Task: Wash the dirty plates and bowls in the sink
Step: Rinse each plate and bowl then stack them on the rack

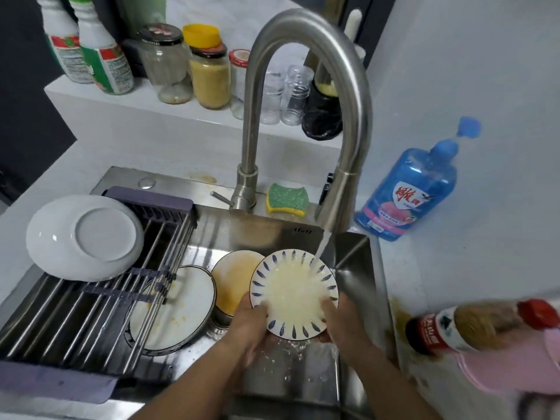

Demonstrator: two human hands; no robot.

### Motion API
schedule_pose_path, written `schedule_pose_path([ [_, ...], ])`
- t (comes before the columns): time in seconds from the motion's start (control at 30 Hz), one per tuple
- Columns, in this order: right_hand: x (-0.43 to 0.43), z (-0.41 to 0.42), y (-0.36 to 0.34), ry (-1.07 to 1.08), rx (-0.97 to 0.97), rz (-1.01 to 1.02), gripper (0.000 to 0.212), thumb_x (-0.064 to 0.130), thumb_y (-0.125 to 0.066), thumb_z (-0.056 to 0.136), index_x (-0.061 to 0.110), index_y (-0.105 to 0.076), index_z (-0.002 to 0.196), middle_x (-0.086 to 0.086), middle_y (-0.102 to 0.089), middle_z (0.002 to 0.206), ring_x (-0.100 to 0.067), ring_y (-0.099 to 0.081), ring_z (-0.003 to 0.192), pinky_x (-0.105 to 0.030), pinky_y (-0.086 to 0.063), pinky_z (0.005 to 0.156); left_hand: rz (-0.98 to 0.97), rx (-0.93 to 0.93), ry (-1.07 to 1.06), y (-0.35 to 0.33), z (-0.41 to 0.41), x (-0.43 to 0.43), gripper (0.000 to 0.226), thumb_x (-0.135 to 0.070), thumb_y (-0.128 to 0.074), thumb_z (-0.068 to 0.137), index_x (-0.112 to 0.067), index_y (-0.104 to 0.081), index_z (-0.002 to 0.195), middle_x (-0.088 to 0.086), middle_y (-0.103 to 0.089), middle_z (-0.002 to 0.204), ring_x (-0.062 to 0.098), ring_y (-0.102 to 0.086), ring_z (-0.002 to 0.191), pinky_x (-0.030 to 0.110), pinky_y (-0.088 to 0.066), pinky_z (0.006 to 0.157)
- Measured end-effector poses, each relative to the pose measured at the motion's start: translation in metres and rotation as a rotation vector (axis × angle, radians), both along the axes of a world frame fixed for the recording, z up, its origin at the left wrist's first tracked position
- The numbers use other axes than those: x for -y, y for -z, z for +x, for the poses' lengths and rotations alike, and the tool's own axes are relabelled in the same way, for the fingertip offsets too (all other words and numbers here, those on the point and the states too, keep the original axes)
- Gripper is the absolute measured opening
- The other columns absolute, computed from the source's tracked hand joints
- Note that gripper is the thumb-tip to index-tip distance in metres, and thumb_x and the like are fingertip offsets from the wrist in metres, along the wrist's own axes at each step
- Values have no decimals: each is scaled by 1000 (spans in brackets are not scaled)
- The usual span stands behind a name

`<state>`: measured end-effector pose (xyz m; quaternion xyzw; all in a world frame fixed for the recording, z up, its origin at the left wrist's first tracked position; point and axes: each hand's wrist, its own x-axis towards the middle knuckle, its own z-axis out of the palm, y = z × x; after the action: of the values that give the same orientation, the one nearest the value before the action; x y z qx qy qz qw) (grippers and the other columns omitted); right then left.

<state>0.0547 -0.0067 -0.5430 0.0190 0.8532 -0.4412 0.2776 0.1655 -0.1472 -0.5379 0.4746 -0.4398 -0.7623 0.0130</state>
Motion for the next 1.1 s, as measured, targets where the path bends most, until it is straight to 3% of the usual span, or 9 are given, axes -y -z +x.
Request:
schedule_pose_path([
  [0.13, -6, 2, -19, -27, -79, -8, 24, 20, -48, 103, 12, -66, 91, -10, -71, 79, -24, -69, 78, -37, -58, 71, -100, 15, 18, -9, -2, -1, 20, -24, -45, 106, -28, -59, 119, 8, -74, 112, 31, -73, 99, 51, -61, 87],
  [0.23, -8, 6, -19, -55, -134, 4, 17, 17, -50, 103, 15, -67, 103, 5, -70, 88, -15, -66, 84, -20, -49, 66, -211, 13, 56, -7, 1, 5, 20, -46, -49, 97, -32, -60, 105, 6, -75, 108, 27, -72, 95, 47, -60, 85],
  [0.33, -3, 10, -12, -136, -277, 159, 30, 19, -55, 98, 21, -58, 128, 5, -67, 108, -17, -65, 92, -33, -55, 78, -273, 12, 84, -3, 8, 11, 40, -67, -45, 86, -37, -64, 103, 1, -75, 103, 29, -72, 99, 56, -59, 87],
  [0.43, 6, 11, -6, -370, -690, 362, 53, 4, -69, 85, 18, -61, 135, -8, -63, 127, -27, -66, 104, -41, -60, 80, -201, -25, 32, -20, 9, 11, 33, -52, -42, 104, -28, -63, 110, 7, -74, 107, 32, -72, 101, 51, -62, 78],
  [0.5, 17, 11, -7, -547, -816, 390, 49, 6, -73, 83, 12, -65, 131, -16, -58, 142, -36, -59, 127, -47, -52, 103, -156, -44, 21, -22, 8, 11, 33, -50, -40, 106, -27, -61, 113, 7, -74, 109, 32, -72, 102, 52, -63, 78],
  [0.63, 32, 9, -23, -749, -614, 509, 66, 49, -15, 101, 18, -35, 156, -9, -16, 169, -23, -5, 157, -42, 4, 127, -118, -27, 67, -25, 1, 13, 40, -58, -38, 104, -30, -61, 118, 1, -74, 110, 25, -72, 99, 40, -62, 73],
  [0.73, 37, 10, -34, -823, -551, 411, 83, 62, 3, 89, 28, -27, 159, -1, -12, 170, -20, -6, 157, -45, 1, 127, -72, -53, 136, -30, -5, 14, 44, -66, -36, 101, -35, -63, 118, -5, -77, 108, 20, -74, 97, 30, -57, 64],
  [0.9, 31, 34, -57, -1065, -490, 123, 50, 42, -23, 108, 36, -25, 158, 17, -13, 168, -7, -4, 155, -38, -1, 126, -31, -96, 133, -34, -13, 19, 53, -66, -38, 100, -25, -62, 123, 1, -78, 109, 19, -75, 99, 36, -60, 76],
  [1.1, -27, 36, -48, -1080, -595, 293, 57, 59, -13, 105, 40, -28, 157, 24, -24, 163, 1, -15, 151, -38, 2, 127, -145, -48, 132, -39, -18, 40, 47, -62, -39, 103, -28, -65, 123, 2, -77, 106, 29, -74, 96, 41, -61, 75],
])
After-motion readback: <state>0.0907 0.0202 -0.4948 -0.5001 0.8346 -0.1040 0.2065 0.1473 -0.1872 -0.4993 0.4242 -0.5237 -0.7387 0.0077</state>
